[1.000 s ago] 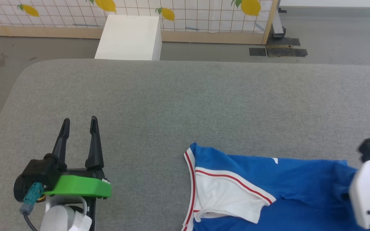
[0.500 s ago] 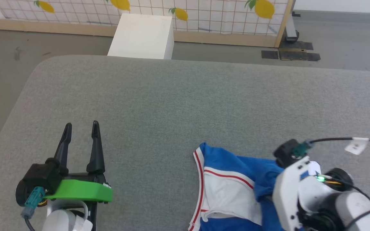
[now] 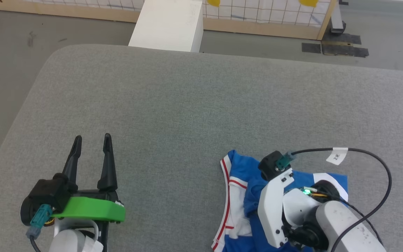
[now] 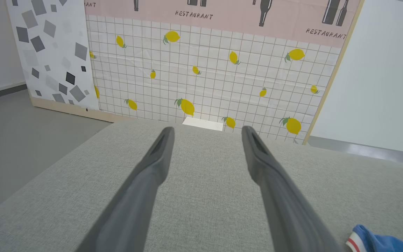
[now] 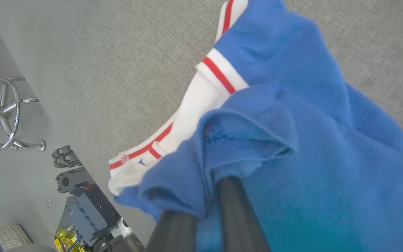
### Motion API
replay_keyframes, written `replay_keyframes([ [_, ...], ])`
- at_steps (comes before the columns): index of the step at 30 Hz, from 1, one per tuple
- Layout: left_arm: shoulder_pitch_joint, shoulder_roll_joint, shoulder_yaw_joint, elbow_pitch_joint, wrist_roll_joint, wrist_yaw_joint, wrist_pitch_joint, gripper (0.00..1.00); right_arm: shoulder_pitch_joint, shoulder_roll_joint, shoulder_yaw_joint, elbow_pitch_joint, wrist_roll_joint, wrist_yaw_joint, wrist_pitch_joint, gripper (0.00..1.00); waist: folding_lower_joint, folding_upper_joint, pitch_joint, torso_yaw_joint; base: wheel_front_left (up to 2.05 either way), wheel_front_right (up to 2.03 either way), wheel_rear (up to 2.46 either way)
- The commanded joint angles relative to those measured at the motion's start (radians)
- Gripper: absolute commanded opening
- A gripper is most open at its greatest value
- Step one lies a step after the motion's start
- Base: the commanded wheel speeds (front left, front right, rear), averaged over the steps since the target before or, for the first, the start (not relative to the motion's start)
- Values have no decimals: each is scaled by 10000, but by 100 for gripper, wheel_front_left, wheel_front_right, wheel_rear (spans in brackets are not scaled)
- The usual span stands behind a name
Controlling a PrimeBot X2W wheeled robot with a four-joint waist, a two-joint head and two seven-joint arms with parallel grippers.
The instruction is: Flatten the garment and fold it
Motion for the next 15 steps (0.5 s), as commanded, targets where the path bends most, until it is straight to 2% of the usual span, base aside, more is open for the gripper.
replay_keyframes([
  [1,-11,-50,-7,-2,-18,15,-38,100,-156,120,21,290,-112,-15,-216,0,0,0,59,30,0,0,0],
  [6,-1,-55,-9,17,-38,40,-38,100,-265,380,109,1339,-332,-15,-803,0,0,0,86,-13,0,0,0],
  [7,-8,-55,-12,32,-42,40,-38,100,-293,430,174,1412,-288,-15,-899,4,0,0,77,-22,0,0,0],
  [8,-21,-55,-14,39,-57,50,-38,100,-322,508,242,1457,-148,-15,-1003,73,0,0,62,-46,0,0,0],
  [9,-22,-56,-23,51,-74,52,-38,100,-364,551,321,1465,-52,-15,-1062,100,0,0,40,-73,0,0,0],
  [15,39,-57,-79,188,-81,56,-38,100,-849,635,1122,846,620,-15,-1379,100,0,0,-237,-348,0,0,0],
])
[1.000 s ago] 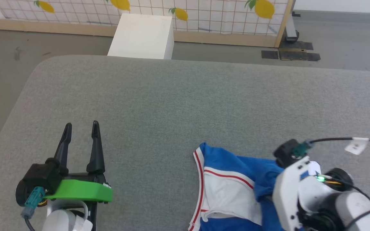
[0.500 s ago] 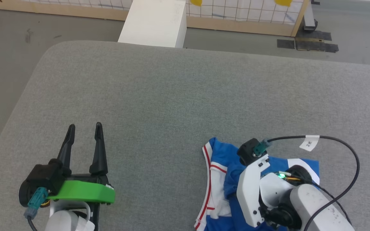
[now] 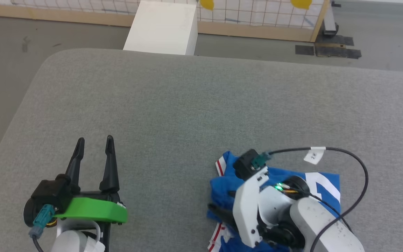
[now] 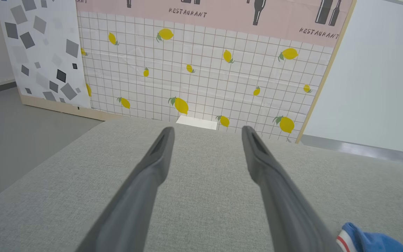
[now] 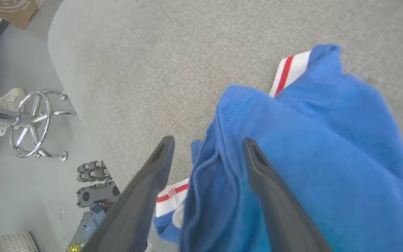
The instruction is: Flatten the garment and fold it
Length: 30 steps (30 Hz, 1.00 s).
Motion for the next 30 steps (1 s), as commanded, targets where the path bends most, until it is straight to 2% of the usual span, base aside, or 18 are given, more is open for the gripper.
replay_keyframes([
  [1,55,-46,-27,55,-27,35,-38,100,-250,33,122,-229,220,-15,-82,100,0,0,-179,-179,0,0,0],
  [5,77,-46,-41,122,21,19,-38,100,-550,-174,220,-1041,538,-15,-314,100,0,0,-390,-411,0,0,0],
  [9,64,-46,-30,147,95,7,-38,100,-676,-534,-291,-2064,648,-15,-1091,100,0,0,-594,-679,0,0,0],
  [16,132,-46,45,109,163,25,-38,100,-375,-1218,-2176,-3655,243,-15,-4190,100,0,0,-911,-1189,0,0,0],
  [20,186,-46,80,80,176,53,-38,100,204,-1609,-3357,-3808,-121,-15,-5697,100,0,0,-991,-1399,0,0,0],
  [23,219,-46,91,53,185,66,-38,100,784,-1733,-4359,-3702,-387,-15,-6432,100,0,0,-1015,-1487,0,0,0],
  [26,239,-47,82,35,186,84,-38,100,1455,-1701,-5486,-3578,-701,-15,-7175,100,0,0,-1049,-1525,0,0,0],
  [30,255,-47,48,34,182,90,-38,100,2346,-1574,-6431,-3382,-945,-15,-7934,100,0,0,-1080,-1515,0,0,0],
])
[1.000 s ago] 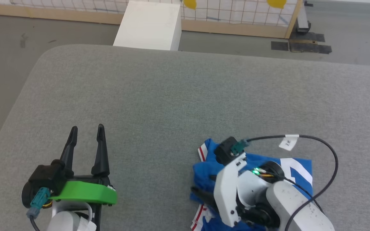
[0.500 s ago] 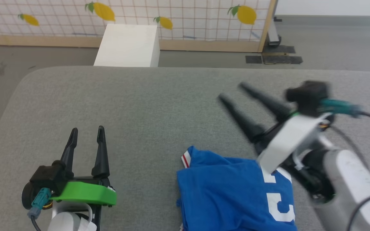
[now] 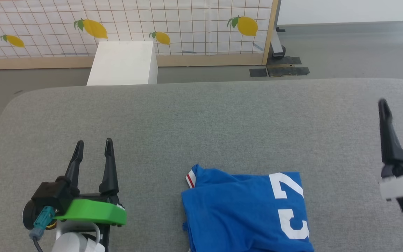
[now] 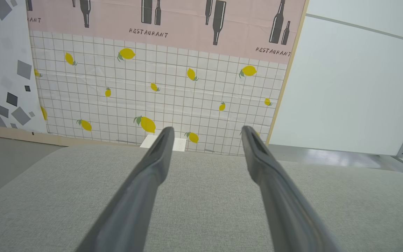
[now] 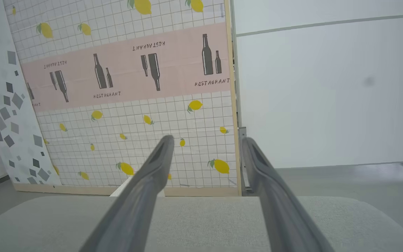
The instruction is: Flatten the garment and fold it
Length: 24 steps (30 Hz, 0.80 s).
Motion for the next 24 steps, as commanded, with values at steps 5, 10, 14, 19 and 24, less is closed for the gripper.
replay_keyframes([
  [5,210,-22,-77,36,157,80,-38,100,1089,279,-538,487,-83,-13,-329,100,0,-1,-6,50,0,0,0],
  [10,261,-22,-115,98,125,111,-38,100,1457,423,-456,1196,101,-13,855,100,0,-1,38,110,0,0,0],
  [14,271,-22,-166,149,79,125,-38,100,1475,291,224,1882,316,-13,2276,100,0,-1,118,230,0,0,0],
  [19,209,-22,-209,219,35,128,-38,100,1244,98,1193,2618,873,-13,3848,100,0,-1,268,420,0,0,0],
  [24,143,-22,-223,267,-8,152,-38,100,849,-190,2129,3140,1279,-13,4988,100,0,-1,405,577,0,0,0],
])
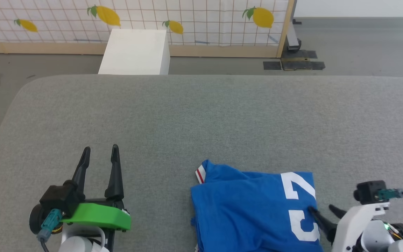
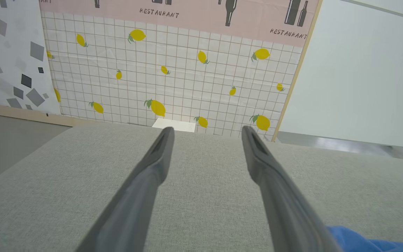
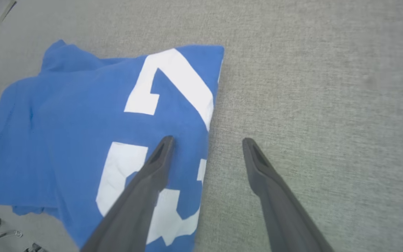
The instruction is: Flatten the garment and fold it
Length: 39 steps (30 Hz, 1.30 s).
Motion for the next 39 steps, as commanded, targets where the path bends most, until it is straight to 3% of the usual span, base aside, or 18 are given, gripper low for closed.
replay_keyframes([
  [1,-10,-20,18,24,0,51,-38,100,-242,-95,200,144,112,-13,288,100,0,-1,94,102,0,0,0],
  [14,-172,-20,-29,118,-130,62,-38,100,-986,-194,1738,988,15,-13,1765,100,0,-1,371,292,0,0,0],
  [15,-169,-20,-43,124,-138,71,-38,100,-1024,-196,1799,1059,10,-13,1876,78,0,-1,365,288,0,0,0],
  [16,-167,-20,-52,125,-145,80,-38,100,-1060,-193,1848,1097,2,-13,1953,27,0,-1,362,283,0,0,0],
  [17,-163,-20,-64,126,-155,92,-38,100,-1110,-198,1907,1123,-21,-13,2029,5,0,-1,356,274,0,0,0],
  [18,-159,-20,-77,130,-166,100,-38,100,-1152,-197,1944,1125,-25,-13,2075,0,0,-1,347,269,0,0,0],
  [24,-177,-20,-201,93,-234,134,-38,100,-1491,-347,1985,842,-193,-13,2115,0,0,-1,310,160,0,0,0],
  [28,-136,-20,-125,-193,-337,257,-38,100,-1893,-709,2415,197,-262,-13,2276,0,0,-1,354,-280,0,0,0],
  [39,-215,-20,-42,-1052,-256,456,-38,100,-3249,-3154,3283,-1341,20,-13,3056,0,0,-1,1473,-2917,0,0,0],
])
